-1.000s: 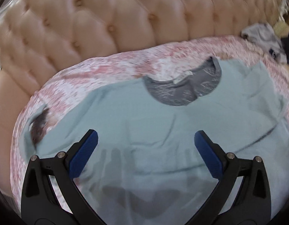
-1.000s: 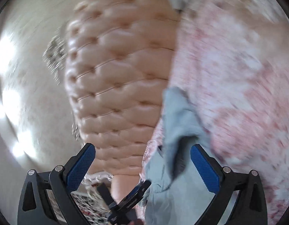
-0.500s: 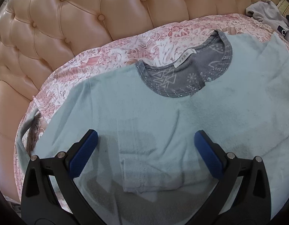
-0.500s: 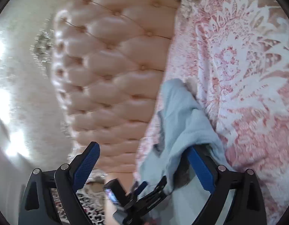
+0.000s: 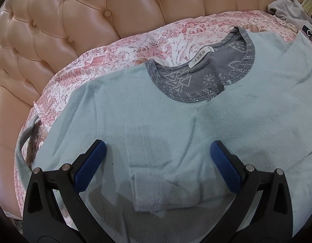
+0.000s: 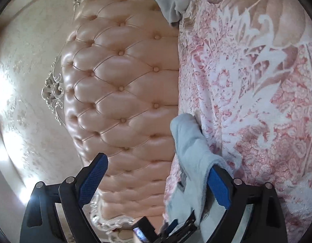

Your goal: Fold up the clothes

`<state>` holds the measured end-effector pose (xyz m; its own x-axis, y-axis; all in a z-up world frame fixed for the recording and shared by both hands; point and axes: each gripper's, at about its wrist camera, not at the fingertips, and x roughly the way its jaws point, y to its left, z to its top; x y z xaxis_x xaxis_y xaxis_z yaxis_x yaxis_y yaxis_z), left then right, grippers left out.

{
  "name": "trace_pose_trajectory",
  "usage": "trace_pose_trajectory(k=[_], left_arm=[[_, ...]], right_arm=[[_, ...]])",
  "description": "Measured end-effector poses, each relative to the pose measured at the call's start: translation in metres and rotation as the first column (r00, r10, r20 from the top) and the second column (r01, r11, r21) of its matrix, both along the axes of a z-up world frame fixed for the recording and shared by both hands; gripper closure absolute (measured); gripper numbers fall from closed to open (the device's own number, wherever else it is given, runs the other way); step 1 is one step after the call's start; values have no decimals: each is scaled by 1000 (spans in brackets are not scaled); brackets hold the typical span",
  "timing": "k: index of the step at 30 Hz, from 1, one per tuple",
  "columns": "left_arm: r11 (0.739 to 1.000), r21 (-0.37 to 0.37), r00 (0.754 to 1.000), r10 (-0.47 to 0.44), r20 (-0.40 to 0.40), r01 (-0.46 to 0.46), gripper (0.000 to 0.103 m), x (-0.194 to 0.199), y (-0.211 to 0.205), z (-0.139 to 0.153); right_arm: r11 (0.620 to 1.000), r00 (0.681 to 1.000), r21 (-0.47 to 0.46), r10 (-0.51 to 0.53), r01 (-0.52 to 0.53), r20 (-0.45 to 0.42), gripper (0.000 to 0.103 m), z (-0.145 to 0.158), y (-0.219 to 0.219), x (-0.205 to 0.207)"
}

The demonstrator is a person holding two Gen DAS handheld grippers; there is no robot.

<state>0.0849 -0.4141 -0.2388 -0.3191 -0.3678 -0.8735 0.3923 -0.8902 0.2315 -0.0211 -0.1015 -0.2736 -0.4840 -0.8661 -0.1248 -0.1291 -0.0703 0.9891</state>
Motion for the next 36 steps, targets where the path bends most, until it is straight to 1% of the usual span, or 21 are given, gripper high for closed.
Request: trace_pose_trajectory(k=[2, 4, 6, 7, 9, 11, 12, 13, 15, 18, 19, 22, 24, 25, 28, 29, 31, 32, 34, 35, 36], left_arm=[[1000, 6, 1000, -3, -3, 3, 0, 0, 0, 0], [1000, 2, 1000, -4, 0, 4, 0, -1, 0, 0], [1000, -5, 1000, -2, 8, 2, 0, -1, 0, -1], [1000, -6, 1000, -2, 8, 2, 0, -1, 0, -1], [1000, -8, 1000, -2, 7, 2, 0, -1, 0, -1], [1000, -9, 1000, -2, 7, 2, 0, -1, 1, -1], [1000, -8, 1000, -2, 7, 2, 0, -1, 0, -1], [1000, -7, 1000, -2, 8, 2, 0, -1, 0, -1], [1000, -5, 1000, -1, 8, 1, 0, 0, 0, -1], [1000, -2, 1000, -1, 9, 1, 0, -1, 0, -1], [1000, 0, 1000, -1, 8, 1, 0, -1, -1, -1], [1000, 1, 1000, -3, 3, 3, 0, 0, -2, -2], [1000, 3, 1000, -4, 1, 4, 0, 0, -2, -2], [1000, 5, 1000, -4, 0, 4, 0, 0, -2, -2], [1000, 3, 1000, -5, -1, 5, 0, 0, -2, -2], [1000, 3, 1000, -5, -1, 5, 0, 0, -2, -2], [1000, 3, 1000, -6, 0, 6, 0, 0, -3, -2], [1000, 3, 1000, -7, 1, 7, 0, -1, -3, -2], [1000, 4, 1000, -7, 3, 7, 0, -1, -3, -2], [1000, 6, 1000, -7, 3, 7, 0, -1, -3, -2], [1000, 8, 1000, -7, 3, 7, 0, -1, -4, -2]], right_arm=[[999, 999, -37, 0, 1, 33, 9, -3, 9, 4], [999, 998, -36, 37, -35, 59, 9, -2, 11, 10], [995, 994, 30, 91, -93, 62, 8, 7, 13, 15], [994, 995, 55, 91, -94, 49, 6, 12, 20, 19], [992, 997, 93, 80, -81, 18, 5, 23, 36, 26], [993, 995, 103, 72, -65, -65, 0, 41, 39, 26], [990, 990, 113, 91, -78, -108, 0, 50, 34, 23], [985, 980, 123, 137, -119, -142, 0, 57, 20, 14], [966, 950, 144, 240, -213, -202, 0, 71, -14, -7], [931, 931, 201, 335, -305, -142, 0, 57, -61, -43], [925, 932, 214, 343, -314, -117, 0, 48, -71, -56], [924, 962, 300, 265, -237, -58, 0, 27, -62, -82], [940, 978, 280, 207, -197, -8, 3, 12, -45, -90], [957, 981, 223, 192, -187, 3, 3, 11, -36, -91], [963, 971, 179, 222, -203, -92, 0, 39, -26, -78], [957, 959, 182, 252, -226, -134, 0, 49, -29, -73], [929, 923, 202, 346, -311, -171, 0, 58, -51, -69], [911, 907, 222, 387, -348, -165, 0, 57, -62, -69], [862, 890, 310, 447, -401, -89, 0, 40, -79, -71], [831, 885, 365, 464, -420, -37, 1, 30, -84, -72], [796, 879, 418, 476, -439, 16, 4, 19, -88, -73]])
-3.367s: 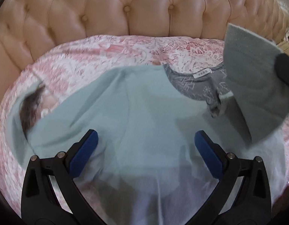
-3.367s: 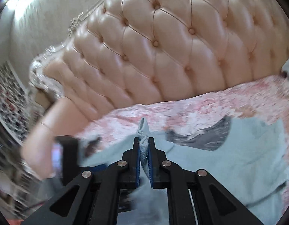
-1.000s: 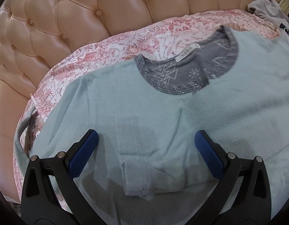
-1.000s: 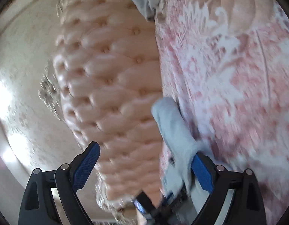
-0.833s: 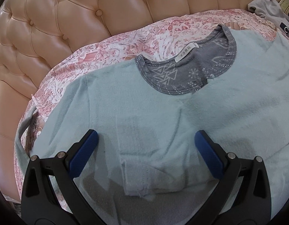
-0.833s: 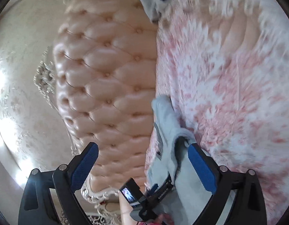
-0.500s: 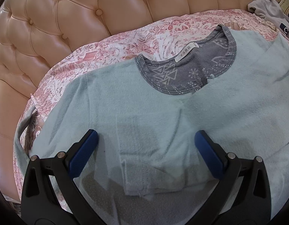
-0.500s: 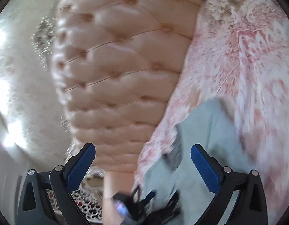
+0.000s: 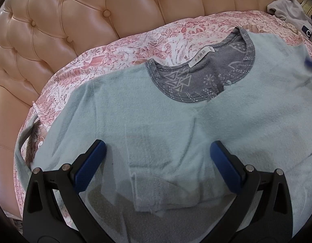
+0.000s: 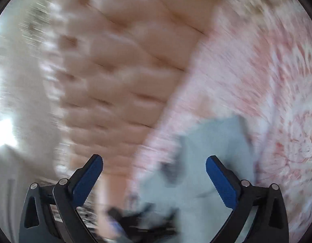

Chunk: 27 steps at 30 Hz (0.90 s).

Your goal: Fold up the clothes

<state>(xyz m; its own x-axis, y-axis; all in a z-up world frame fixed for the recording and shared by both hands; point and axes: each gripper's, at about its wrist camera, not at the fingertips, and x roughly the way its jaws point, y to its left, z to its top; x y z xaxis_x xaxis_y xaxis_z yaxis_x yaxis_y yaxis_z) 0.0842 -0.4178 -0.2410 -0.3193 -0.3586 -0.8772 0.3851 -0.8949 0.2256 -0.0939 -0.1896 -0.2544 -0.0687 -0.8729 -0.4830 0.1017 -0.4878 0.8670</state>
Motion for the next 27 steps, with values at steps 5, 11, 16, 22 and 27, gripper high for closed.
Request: trace_pose_trajectory(k=[5, 11, 16, 22, 27], left_arm=[[1000, 1, 1000, 1, -4, -1, 0, 2, 0, 1], [1000, 6, 1000, 7, -18, -7, 0, 7, 1, 9], [1000, 9, 989, 11, -148, -10, 0, 49, -7, 56], [994, -6, 965, 104, -240, -108, 0, 136, -66, 100], [959, -40, 934, 263, -242, -281, 0, 225, -131, 115]], right_arm=[[999, 996, -34, -25, 22, -83, 1, 34, 29, 25], [992, 977, 61, 120, -111, -177, 0, 43, 38, 83], [994, 991, 103, 41, -28, -128, 0, 25, 58, 86], [998, 973, 13, 70, -69, -218, 0, 71, 22, 119], [948, 934, -15, 312, -319, -174, 0, 60, -85, 176]])
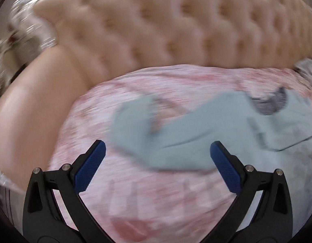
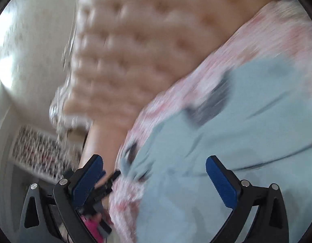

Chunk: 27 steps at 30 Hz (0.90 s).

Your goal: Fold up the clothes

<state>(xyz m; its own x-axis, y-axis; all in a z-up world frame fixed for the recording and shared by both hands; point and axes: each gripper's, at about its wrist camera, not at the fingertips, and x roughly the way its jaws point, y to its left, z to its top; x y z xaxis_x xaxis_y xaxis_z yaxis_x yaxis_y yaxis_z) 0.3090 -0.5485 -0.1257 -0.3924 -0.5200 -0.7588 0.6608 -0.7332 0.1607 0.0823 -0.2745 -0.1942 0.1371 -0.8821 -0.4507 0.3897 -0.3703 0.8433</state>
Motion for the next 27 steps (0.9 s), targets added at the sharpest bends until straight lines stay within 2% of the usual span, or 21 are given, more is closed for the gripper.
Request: trace_pose_trajectory(k=[3, 4, 8, 12, 14, 18, 20, 22, 24, 26, 27], left_arm=[[997, 37, 997, 72, -6, -71, 0, 48, -28, -2], [993, 65, 995, 98, -12, -97, 0, 62, -36, -3], [982, 102, 986, 164, -37, -160, 0, 99, -50, -5], [974, 144, 979, 189, -79, -176, 0, 127, -48, -8], [974, 148, 979, 187, -81, -174, 0, 137, -45, -11], [969, 166, 975, 201, -96, -184, 0, 154, -46, -14], [965, 176, 970, 217, -109, -196, 0, 160, -50, -12], [962, 177, 966, 230, -119, -207, 0, 167, -53, -10], [962, 170, 963, 237, -127, -215, 0, 172, -55, -7], [960, 167, 960, 247, -128, -225, 0, 178, -59, -7], [959, 166, 959, 252, -128, -230, 0, 181, -61, -7]], right_arm=[[994, 987, -78, 88, -78, 137, 0, -22, -66, 19], [990, 971, -107, 116, -96, 207, 0, -31, -93, 24], [977, 934, -90, 212, -194, 287, 1, -45, -184, 43], [962, 934, -7, 266, -272, 237, 14, -51, -244, 53], [958, 932, 20, 275, -288, 234, 22, -55, -263, 53], [935, 924, 85, 321, -344, 206, 32, -60, -295, 57], [920, 921, 125, 348, -372, 175, 57, -61, -308, 62], [902, 918, 184, 367, -391, 153, 70, -67, -324, 67], [882, 914, 245, 378, -403, 144, 73, -74, -333, 70], [876, 911, 250, 396, -413, 118, 100, -74, -338, 74], [879, 911, 245, 408, -410, 62, 100, -64, -336, 78]])
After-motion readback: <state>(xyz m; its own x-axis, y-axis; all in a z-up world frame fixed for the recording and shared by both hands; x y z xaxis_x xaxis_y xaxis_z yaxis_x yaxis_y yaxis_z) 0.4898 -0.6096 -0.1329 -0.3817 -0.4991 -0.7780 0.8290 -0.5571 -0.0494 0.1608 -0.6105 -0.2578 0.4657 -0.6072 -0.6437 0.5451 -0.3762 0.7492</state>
